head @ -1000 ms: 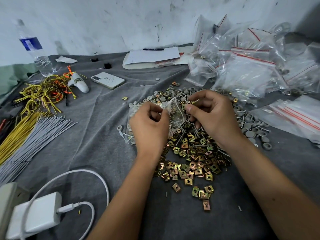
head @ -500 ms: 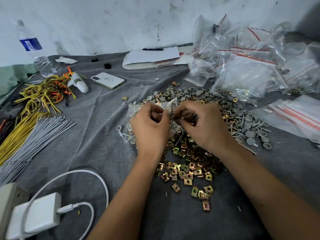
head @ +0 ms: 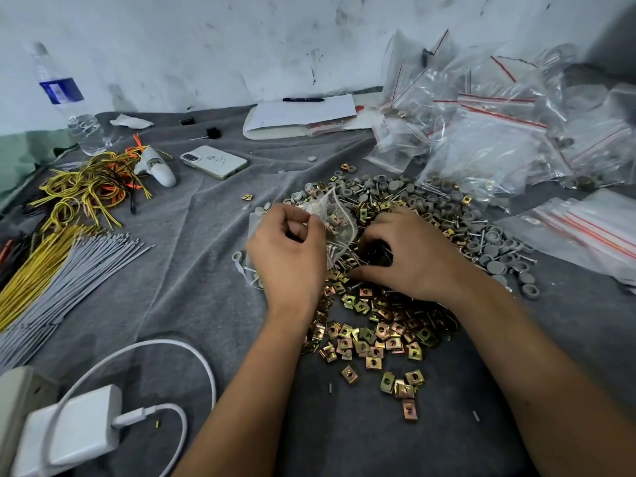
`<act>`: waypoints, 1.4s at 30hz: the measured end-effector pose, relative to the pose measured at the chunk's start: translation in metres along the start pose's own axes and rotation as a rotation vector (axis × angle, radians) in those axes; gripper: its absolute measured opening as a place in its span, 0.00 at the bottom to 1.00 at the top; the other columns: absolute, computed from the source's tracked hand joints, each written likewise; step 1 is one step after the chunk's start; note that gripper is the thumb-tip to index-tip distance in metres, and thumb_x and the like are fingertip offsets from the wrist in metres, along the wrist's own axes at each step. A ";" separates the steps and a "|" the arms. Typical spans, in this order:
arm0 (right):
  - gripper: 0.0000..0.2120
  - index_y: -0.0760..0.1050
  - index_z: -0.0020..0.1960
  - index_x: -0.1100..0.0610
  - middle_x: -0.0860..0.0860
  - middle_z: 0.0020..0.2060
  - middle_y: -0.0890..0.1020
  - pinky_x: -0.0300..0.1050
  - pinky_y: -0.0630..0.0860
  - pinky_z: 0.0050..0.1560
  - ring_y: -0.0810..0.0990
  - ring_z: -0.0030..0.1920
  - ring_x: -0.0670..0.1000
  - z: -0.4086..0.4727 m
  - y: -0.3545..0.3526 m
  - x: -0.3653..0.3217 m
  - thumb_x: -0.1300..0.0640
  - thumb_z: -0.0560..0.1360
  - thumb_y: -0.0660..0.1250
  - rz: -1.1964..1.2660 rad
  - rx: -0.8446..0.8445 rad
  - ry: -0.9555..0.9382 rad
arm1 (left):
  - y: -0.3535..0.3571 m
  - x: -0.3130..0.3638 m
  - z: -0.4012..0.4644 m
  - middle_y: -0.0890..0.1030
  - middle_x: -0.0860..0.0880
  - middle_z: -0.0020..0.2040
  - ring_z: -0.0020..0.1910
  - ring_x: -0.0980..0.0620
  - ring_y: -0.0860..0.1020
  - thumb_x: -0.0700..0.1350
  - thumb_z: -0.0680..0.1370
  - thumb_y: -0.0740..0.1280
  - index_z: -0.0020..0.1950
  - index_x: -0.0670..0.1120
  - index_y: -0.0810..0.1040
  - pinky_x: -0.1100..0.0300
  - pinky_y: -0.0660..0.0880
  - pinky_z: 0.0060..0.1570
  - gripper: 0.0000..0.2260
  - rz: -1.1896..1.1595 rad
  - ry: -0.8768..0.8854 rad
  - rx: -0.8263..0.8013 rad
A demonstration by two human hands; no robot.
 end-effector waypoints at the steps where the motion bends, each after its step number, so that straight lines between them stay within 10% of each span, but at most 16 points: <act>1: 0.20 0.80 0.52 0.45 0.42 0.47 0.76 0.50 0.73 0.53 0.70 0.53 0.46 -0.001 -0.001 0.000 0.32 0.70 0.72 0.024 -0.023 -0.005 | 0.000 0.001 0.000 0.75 0.54 0.27 0.26 0.59 0.72 0.38 0.76 0.72 0.40 0.47 0.80 0.68 0.70 0.28 0.07 -0.008 0.000 0.006; 13: 0.03 0.85 0.50 0.50 0.41 0.40 0.83 0.35 0.77 0.39 0.82 0.33 0.41 -0.001 -0.003 0.007 0.54 0.76 0.76 0.364 0.253 0.055 | 0.001 0.000 0.000 0.74 0.55 0.27 0.26 0.60 0.71 0.38 0.76 0.72 0.41 0.47 0.80 0.69 0.69 0.29 0.06 0.008 0.041 -0.004; 32: 0.05 0.84 0.51 0.53 0.43 0.42 0.85 0.27 0.76 0.45 0.83 0.44 0.39 -0.006 -0.012 -0.002 0.57 0.76 0.76 0.427 0.526 -0.008 | 0.003 -0.003 0.000 0.76 0.54 0.28 0.26 0.59 0.73 0.39 0.78 0.73 0.40 0.48 0.80 0.67 0.70 0.25 0.08 0.019 -0.020 -0.099; 38: 0.17 0.82 0.48 0.49 0.46 0.45 0.78 0.48 0.75 0.52 0.75 0.51 0.48 -0.001 0.001 -0.002 0.36 0.74 0.71 -0.035 0.105 0.084 | -0.001 0.002 0.001 0.79 0.49 0.32 0.31 0.47 0.79 0.41 0.77 0.72 0.41 0.48 0.80 0.57 0.76 0.30 0.06 0.000 -0.008 0.026; 42: 0.12 0.82 0.48 0.48 0.45 0.46 0.75 0.49 0.74 0.53 0.71 0.55 0.49 -0.001 0.002 -0.003 0.40 0.76 0.71 -0.025 0.060 0.063 | -0.008 -0.001 0.008 0.81 0.47 0.37 0.34 0.45 0.79 0.40 0.79 0.71 0.43 0.49 0.80 0.52 0.77 0.35 0.06 -0.155 -0.085 0.169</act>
Point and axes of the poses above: each hand's wrist, its own z-axis towards the middle knuckle, its own y-axis out of the palm, x = y × z, the point moved 2 cm from there along z, towards the middle knuckle
